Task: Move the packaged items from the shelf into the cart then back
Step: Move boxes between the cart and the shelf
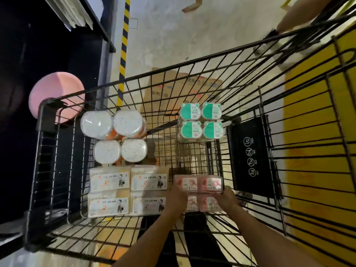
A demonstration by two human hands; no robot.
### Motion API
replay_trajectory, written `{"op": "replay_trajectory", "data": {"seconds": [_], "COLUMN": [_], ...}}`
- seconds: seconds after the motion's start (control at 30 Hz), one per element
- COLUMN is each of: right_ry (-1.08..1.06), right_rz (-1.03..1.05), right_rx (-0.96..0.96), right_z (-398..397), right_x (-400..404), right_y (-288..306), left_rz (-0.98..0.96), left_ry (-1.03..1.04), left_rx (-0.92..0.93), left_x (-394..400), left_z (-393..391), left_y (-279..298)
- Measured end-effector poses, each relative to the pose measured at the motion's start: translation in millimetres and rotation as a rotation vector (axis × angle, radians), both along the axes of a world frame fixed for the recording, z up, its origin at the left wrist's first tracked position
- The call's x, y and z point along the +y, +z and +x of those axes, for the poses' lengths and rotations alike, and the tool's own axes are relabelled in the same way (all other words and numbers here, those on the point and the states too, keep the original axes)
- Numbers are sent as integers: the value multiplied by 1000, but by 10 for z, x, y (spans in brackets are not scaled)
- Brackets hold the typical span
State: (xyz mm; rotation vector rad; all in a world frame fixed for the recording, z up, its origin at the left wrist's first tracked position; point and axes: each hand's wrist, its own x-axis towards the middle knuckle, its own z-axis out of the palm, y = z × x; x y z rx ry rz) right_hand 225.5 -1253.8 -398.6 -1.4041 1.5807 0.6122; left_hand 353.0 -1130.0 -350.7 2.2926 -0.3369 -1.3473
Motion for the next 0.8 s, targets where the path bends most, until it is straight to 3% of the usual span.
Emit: {"op": "replay_trajectory", "data": {"seconds": [0.07,0.2,0.37,0.57,0.8], "right_ry": [11,-163,-167,-165,-126], "right_rz": [-51,-33,-3,23,6], "right_rx": [-1,8,-10,11,19], "right_z": [59,152,127,141,133], "right_x": [15,-7,-36,-56,-72], "right_y": [20,125,17,26,46], "left_rz": [36,150,255,235,251], "left_ry": [43,149,254,345,94], "left_rx": [21,32,13,-185,-230], "left_x": [-84,-171,-265,-348,-374], "left_z": [4,-61,-134,-160,-76], "left_y": [-22,-193,-244,-192,-193]}}
